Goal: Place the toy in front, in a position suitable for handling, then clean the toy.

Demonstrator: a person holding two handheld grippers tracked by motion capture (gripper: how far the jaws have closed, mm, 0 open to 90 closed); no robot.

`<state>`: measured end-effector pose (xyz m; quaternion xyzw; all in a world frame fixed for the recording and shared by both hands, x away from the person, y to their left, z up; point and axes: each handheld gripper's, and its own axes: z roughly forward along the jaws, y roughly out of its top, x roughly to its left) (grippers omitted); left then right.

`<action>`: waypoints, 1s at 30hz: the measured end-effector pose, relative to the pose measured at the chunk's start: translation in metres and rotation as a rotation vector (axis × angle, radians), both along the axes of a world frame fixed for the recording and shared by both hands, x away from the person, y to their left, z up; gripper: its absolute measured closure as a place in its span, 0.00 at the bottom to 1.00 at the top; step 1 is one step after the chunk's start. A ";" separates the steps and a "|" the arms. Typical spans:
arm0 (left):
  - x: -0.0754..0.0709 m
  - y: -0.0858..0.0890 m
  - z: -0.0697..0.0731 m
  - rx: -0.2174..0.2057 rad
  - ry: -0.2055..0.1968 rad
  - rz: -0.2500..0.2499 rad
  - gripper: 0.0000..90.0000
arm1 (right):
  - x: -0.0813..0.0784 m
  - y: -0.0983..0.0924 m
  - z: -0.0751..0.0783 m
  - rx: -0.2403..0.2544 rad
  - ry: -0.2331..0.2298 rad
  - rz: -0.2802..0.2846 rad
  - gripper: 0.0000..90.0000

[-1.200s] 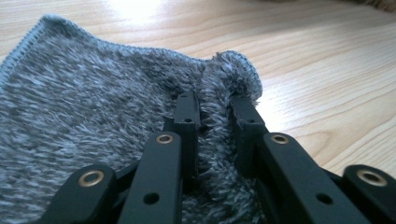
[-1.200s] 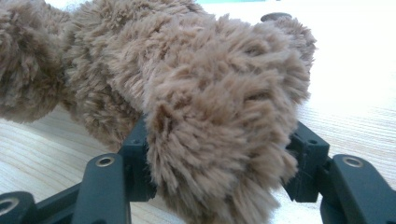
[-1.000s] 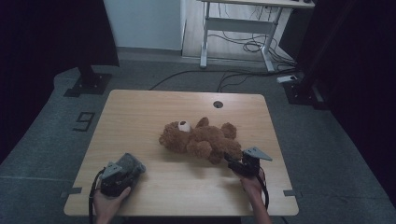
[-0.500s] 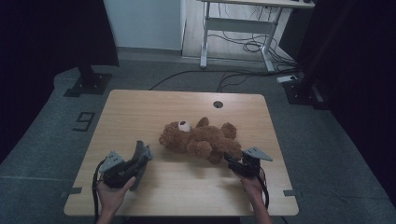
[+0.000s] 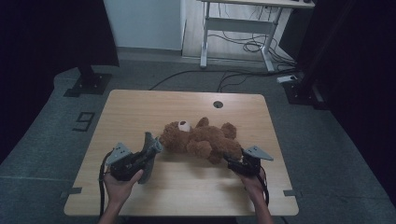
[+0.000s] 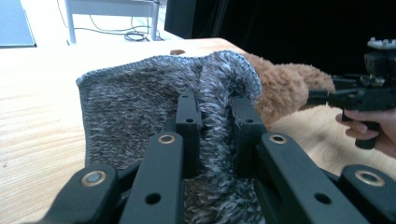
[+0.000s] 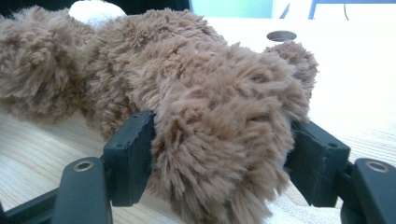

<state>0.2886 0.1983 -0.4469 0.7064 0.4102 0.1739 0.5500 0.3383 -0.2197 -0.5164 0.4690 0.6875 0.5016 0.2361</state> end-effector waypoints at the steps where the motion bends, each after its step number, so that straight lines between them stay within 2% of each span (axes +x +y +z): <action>1: 0.001 -0.001 0.000 -0.004 0.002 0.000 0.85 | 0.000 0.000 0.000 0.003 0.002 0.000 0.33; 9: 0.009 -0.009 0.005 -0.001 -0.018 -0.009 0.85 | 0.002 -0.003 -0.002 0.003 -0.001 0.001 0.33; 13: 0.011 -0.013 0.004 -0.009 -0.007 -0.008 0.85 | 0.001 -0.004 0.001 0.019 -0.006 0.012 0.33; 17: 0.012 -0.018 0.006 0.009 -0.010 -0.010 0.85 | 0.002 -0.004 0.003 0.020 -0.010 0.017 0.34; 21: 0.014 -0.021 0.009 0.008 -0.019 -0.007 0.85 | 0.003 -0.004 0.005 0.019 -0.011 0.016 0.34; 30: 0.038 -0.039 0.018 0.014 -0.016 -0.015 0.85 | 0.011 -0.004 0.004 0.021 0.004 0.022 0.43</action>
